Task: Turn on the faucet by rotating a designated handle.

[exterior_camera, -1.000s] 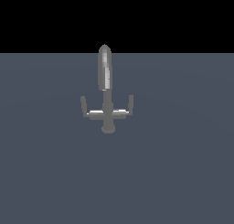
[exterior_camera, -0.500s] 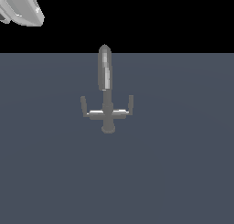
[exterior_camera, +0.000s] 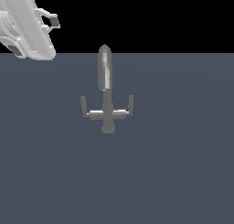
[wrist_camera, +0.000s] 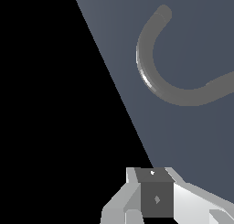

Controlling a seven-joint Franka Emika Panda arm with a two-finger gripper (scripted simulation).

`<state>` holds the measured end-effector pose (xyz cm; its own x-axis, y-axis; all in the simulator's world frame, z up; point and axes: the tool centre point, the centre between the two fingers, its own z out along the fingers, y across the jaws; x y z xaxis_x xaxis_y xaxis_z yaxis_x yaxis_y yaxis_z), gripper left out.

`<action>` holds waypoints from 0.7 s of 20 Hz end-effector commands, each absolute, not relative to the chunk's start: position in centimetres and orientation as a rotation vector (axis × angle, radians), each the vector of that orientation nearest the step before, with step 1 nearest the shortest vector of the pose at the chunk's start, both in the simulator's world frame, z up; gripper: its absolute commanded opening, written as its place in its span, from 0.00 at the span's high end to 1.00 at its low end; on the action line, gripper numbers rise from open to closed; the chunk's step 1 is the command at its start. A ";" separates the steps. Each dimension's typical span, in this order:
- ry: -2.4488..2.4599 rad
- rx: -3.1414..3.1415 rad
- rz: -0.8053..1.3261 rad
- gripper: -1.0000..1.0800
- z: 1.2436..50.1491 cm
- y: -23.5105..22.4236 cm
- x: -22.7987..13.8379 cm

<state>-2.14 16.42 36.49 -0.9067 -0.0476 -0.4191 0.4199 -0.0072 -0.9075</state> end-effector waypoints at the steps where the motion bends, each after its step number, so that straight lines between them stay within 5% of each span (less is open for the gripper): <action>1: 1.985 0.291 -2.055 1.00 34.7 16.2 -1.4; 14: 2.185 -0.258 -2.367 1.00 24.7 14.7 1.2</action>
<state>1.01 14.94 25.91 -0.9920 -0.0452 0.1176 -0.1138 -0.0793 -0.9903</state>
